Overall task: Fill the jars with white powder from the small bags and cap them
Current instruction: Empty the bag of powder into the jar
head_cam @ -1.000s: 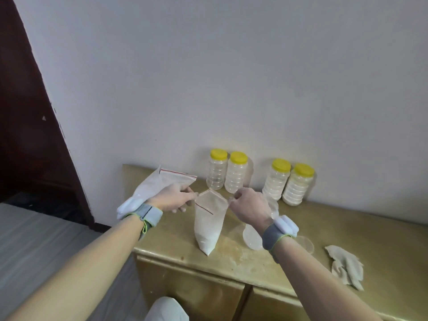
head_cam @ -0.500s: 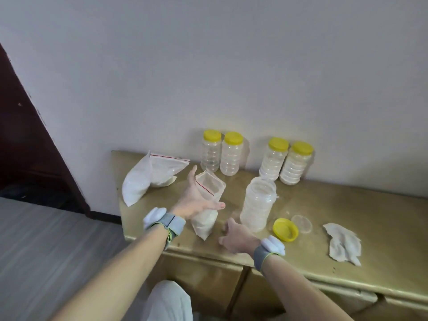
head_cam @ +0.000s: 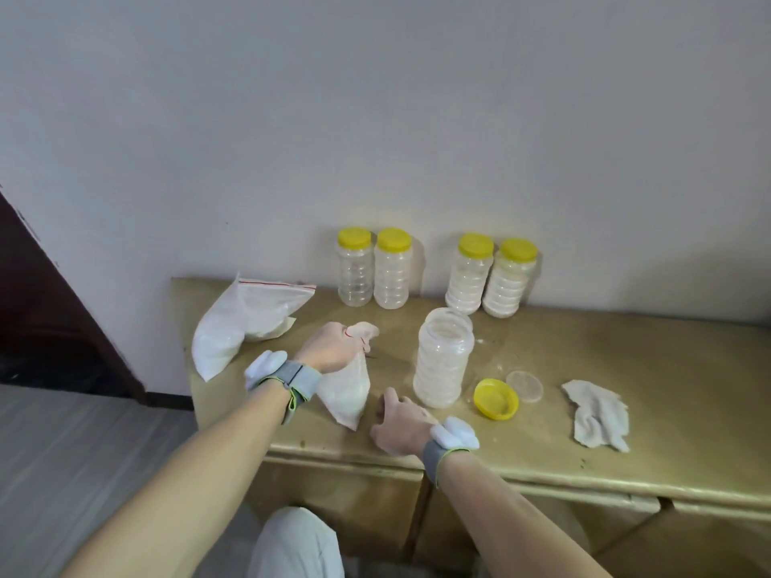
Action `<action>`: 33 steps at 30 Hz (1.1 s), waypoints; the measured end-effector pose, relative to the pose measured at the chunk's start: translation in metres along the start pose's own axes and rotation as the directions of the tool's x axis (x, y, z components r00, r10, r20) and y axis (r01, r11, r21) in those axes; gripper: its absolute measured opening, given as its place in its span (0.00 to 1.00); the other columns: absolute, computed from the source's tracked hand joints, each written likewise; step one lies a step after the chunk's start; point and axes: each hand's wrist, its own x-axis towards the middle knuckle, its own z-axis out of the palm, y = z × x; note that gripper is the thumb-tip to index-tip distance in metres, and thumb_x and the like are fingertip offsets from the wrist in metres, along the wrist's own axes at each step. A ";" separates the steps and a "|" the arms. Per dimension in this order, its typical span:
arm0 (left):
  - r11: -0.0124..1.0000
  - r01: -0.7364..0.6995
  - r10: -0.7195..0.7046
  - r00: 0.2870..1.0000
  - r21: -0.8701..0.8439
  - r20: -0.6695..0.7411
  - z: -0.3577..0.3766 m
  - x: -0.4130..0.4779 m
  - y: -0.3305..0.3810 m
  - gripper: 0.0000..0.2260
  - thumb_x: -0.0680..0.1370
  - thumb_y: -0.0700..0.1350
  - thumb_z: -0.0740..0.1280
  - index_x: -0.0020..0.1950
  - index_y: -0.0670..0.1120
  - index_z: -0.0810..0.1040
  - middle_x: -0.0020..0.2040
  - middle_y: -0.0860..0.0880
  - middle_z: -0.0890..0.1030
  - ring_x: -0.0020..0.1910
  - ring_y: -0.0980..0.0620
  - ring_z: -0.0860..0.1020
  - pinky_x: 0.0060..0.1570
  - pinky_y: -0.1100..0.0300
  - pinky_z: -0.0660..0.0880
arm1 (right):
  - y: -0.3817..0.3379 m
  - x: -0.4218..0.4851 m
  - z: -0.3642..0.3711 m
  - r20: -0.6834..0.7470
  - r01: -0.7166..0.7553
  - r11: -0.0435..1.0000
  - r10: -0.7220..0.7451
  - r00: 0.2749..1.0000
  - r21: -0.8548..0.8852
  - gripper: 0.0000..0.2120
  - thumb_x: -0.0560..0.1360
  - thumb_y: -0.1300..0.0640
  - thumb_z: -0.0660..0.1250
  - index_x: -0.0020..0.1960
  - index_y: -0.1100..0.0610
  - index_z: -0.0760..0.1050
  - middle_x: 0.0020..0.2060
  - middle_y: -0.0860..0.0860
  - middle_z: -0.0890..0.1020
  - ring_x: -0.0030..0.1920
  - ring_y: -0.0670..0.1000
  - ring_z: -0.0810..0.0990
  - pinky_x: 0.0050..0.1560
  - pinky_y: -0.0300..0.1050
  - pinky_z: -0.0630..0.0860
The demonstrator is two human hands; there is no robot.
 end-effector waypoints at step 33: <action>0.927 -0.374 0.371 0.922 -0.005 -0.108 -0.020 -0.008 0.151 0.23 0.80 0.60 0.63 0.31 0.46 0.73 0.25 0.49 0.79 0.21 0.55 0.75 0.30 0.62 0.73 | 0.045 -0.047 -0.194 -0.316 0.357 -0.121 0.270 0.910 0.926 0.11 0.71 0.48 0.73 0.48 0.52 0.77 0.36 0.50 0.78 0.29 0.48 0.73 0.23 0.37 0.63</action>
